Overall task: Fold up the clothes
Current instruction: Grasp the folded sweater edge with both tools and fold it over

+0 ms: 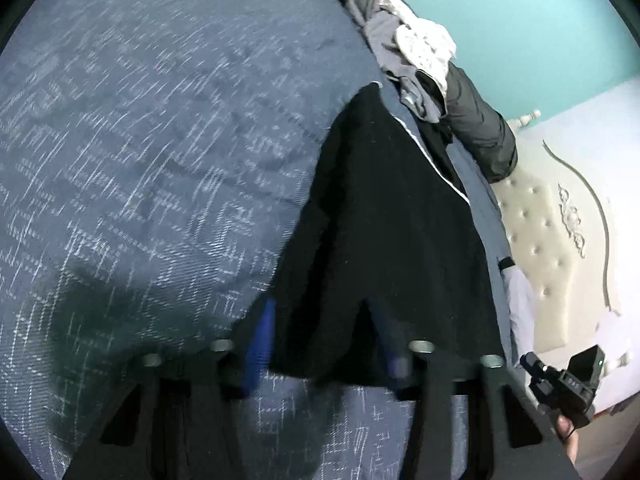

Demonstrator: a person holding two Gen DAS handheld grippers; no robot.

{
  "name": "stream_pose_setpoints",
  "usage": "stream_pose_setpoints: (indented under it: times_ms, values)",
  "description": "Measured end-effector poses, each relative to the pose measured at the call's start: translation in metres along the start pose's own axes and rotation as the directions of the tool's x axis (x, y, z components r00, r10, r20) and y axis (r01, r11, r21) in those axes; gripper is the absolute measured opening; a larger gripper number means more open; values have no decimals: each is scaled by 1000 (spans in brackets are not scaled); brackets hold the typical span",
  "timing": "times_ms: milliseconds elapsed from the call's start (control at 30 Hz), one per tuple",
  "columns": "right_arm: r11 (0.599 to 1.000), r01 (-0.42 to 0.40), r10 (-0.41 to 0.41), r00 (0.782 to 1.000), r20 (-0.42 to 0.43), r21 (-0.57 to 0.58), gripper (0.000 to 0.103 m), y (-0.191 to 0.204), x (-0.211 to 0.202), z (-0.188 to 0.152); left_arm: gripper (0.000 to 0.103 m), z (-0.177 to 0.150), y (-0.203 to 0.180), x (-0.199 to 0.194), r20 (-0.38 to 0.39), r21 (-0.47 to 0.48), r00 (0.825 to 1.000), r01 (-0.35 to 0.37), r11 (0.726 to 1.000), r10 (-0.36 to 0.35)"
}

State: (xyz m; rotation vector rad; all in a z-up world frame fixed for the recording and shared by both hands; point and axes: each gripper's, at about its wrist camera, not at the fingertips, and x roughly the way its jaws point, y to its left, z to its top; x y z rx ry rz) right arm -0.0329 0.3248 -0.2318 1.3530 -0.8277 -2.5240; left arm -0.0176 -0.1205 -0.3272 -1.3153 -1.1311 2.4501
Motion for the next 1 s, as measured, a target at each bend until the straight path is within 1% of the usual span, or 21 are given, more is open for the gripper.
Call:
stream_pose_setpoints:
  times_ms: [67, 100, 200, 400, 600, 700, 833, 1000]
  values:
    - [1000, 5, -5, 1000, 1, 5, 9, -4, -1, 0, 23, 0, -2, -1, 5, -4, 1000, 12, 1000, -12]
    - [1000, 9, -9, 1000, 0, 10, 9, -6, -2, 0, 20, 0, -6, -3, 11, 8, 1000, 9, 1000, -9]
    - [999, 20, -20, 1000, -2, 25, 9, -13, -3, 0, 16, 2, -23, -8, 32, 55, 999, 16, 998, -17]
    - [998, 19, -19, 1000, 7, 64, 9, -31, -11, 1, 16, 14, -65, -7, 56, 109, 994, 84, 990, -90]
    - [996, -1, -2, 999, 34, 89, 9, -54, -32, 7, 15, 24, -115, -1, 73, 178, 988, 124, 976, -139]
    - [994, -13, 8, 999, 47, 107, 9, -67, -42, 10, 15, 25, -146, 9, 73, 229, 985, 137, 964, -157]
    - [993, -19, 13, 998, 55, 117, 9, -83, -54, 14, 15, 22, -193, 32, 39, 290, 979, 179, 940, -198]
    - [993, -24, 17, 998, 63, 119, 9, -98, -66, 21, 15, 2, -258, 69, -46, 381, 969, 242, 892, -243]
